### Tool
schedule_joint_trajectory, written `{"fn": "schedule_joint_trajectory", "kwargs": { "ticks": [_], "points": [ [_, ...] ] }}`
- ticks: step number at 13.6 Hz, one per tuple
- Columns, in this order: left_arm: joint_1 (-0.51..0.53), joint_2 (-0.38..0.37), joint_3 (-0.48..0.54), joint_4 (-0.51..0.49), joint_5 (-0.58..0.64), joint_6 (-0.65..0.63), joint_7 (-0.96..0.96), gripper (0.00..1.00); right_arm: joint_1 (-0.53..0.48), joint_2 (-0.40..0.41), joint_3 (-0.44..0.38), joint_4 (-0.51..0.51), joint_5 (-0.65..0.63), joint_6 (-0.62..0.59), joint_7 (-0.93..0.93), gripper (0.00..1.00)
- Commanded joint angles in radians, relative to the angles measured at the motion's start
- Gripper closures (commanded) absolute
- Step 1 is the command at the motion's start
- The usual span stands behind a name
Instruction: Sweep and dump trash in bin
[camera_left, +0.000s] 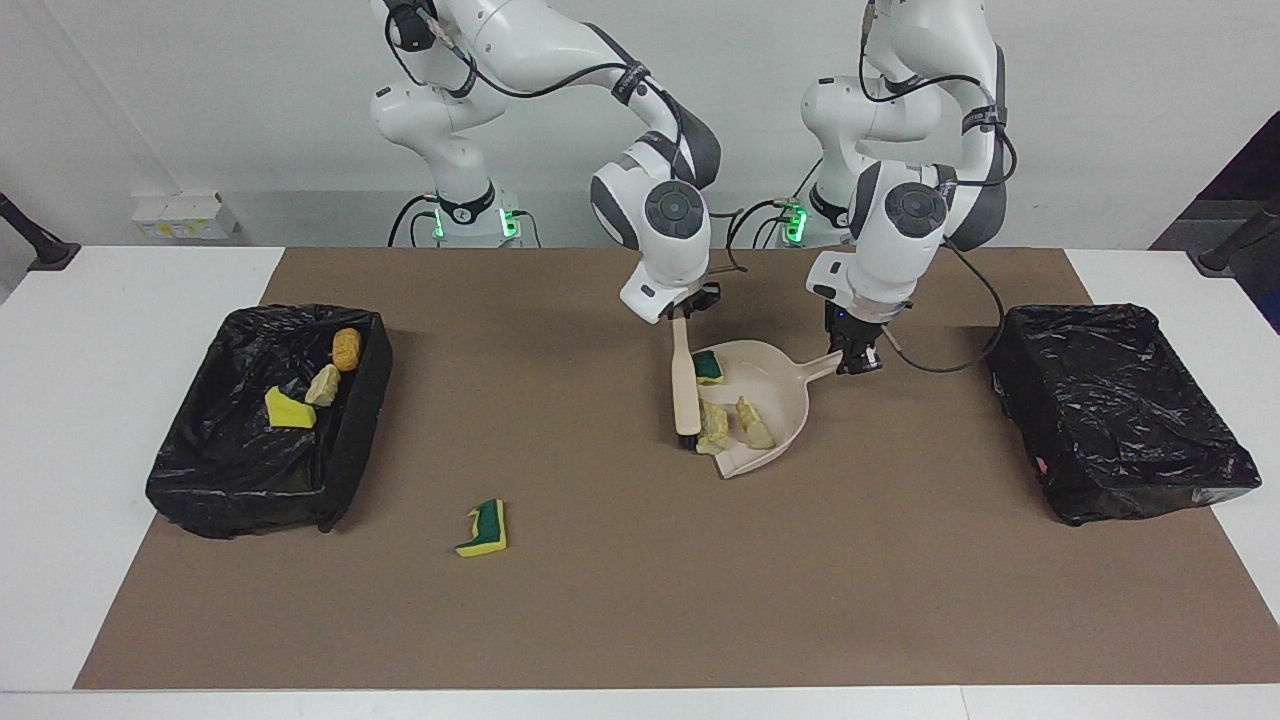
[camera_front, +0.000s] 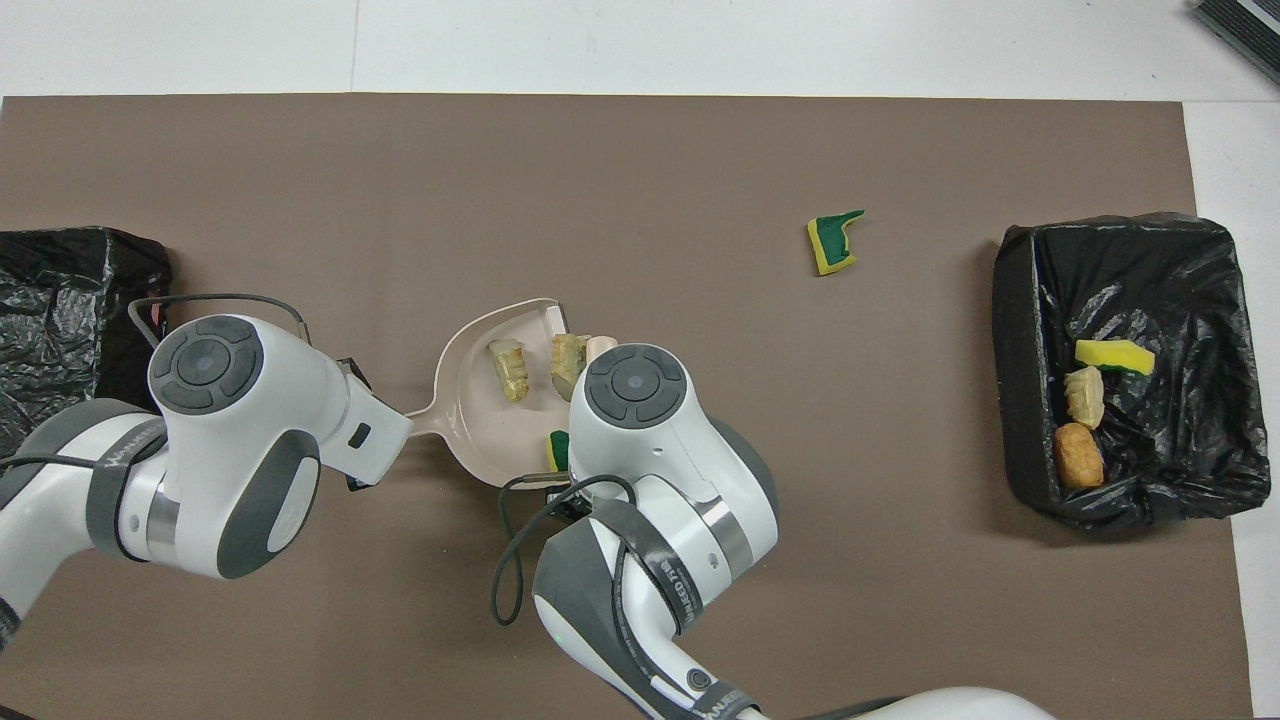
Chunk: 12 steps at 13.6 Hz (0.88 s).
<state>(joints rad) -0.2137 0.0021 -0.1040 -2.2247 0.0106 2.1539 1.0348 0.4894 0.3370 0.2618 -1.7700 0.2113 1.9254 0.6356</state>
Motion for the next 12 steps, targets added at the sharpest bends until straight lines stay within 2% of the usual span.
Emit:
{"fn": "schedule_joint_trajectory", "kwargs": {
  "ticks": [1,7,12],
  "points": [
    [-0.013,-0.021,0.01,-0.027,-0.012,0.029,-0.013,1.0,0.015,0.011,0.004,0.035,0.002,-0.006,0.027,1.0],
    [-0.012,-0.021,0.01,-0.027,-0.012,0.029,-0.021,1.0,0.07,0.001,0.005,0.041,-0.024,0.001,0.007,1.0],
    [-0.01,-0.021,0.01,-0.027,-0.012,0.029,-0.021,1.0,0.008,-0.076,0.001,0.041,-0.015,-0.008,-0.06,1.0]
  ]
}}
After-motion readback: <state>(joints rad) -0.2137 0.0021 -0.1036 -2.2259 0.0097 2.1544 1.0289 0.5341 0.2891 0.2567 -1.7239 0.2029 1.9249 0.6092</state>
